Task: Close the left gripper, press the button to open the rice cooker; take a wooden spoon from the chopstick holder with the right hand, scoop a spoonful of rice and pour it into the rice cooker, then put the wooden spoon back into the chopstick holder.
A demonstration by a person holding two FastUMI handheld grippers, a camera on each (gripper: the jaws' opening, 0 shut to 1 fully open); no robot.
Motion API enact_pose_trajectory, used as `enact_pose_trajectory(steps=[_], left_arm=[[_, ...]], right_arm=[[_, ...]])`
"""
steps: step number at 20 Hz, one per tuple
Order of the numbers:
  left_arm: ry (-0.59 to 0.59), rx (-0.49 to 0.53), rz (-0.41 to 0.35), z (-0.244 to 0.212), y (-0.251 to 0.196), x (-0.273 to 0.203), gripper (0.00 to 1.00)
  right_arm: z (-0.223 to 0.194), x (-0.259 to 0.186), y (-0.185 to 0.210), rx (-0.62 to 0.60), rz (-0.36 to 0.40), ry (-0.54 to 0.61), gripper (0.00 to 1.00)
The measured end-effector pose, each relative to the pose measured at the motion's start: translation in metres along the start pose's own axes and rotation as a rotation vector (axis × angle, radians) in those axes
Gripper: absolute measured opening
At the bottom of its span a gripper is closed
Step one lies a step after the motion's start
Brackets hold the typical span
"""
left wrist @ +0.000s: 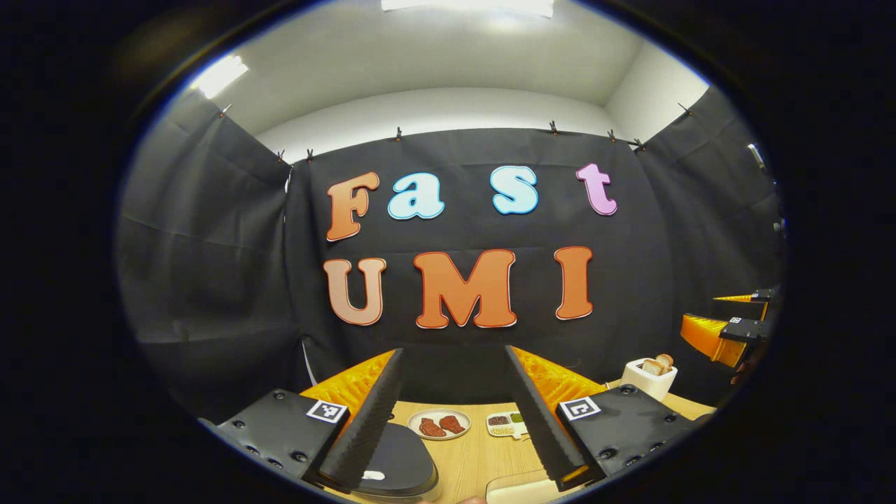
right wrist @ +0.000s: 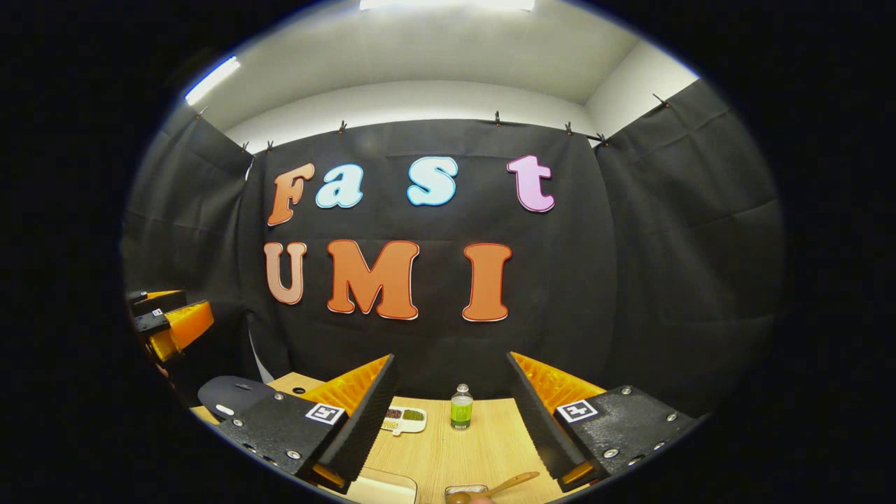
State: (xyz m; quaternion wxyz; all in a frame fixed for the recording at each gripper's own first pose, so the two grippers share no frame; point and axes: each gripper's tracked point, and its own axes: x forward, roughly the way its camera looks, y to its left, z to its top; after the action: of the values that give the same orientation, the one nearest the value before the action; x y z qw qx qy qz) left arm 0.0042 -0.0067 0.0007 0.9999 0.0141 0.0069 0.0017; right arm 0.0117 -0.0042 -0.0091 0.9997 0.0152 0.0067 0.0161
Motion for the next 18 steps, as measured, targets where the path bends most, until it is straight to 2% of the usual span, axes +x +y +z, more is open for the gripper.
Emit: enact_pose_trajectory(steps=[1,2,7,13,15,17,18], left_arm=[[0.001,0.003,-0.005,0.001,-0.002,0.0,0.89],[0.002,0.005,-0.011,0.0,-0.003,0.001,0.89],[0.016,0.016,-0.023,-0.002,-0.006,0.004,0.89],[0.043,0.035,-0.023,-0.009,-0.001,0.006,0.4],[0.057,0.044,0.016,-0.011,0.013,0.009,0.24],[0.113,0.025,0.002,-0.025,0.013,0.012,0.08],[0.15,0.025,0.039,-0.032,0.025,0.012,0.02]], right_arm=[[-0.001,0.001,0.001,0.004,0.002,0.004,0.94],[-0.001,0.0,0.001,0.007,0.004,0.006,0.97],[-0.009,-0.001,-0.003,0.0,-0.007,0.021,0.94],[-0.019,-0.003,-0.008,0.019,-0.021,0.05,0.94],[-0.024,-0.002,-0.012,0.026,-0.028,0.062,0.97],[-0.028,-0.003,-0.013,0.03,-0.037,0.076,0.97],[-0.03,-0.003,-0.015,0.031,-0.04,0.081,0.94]])
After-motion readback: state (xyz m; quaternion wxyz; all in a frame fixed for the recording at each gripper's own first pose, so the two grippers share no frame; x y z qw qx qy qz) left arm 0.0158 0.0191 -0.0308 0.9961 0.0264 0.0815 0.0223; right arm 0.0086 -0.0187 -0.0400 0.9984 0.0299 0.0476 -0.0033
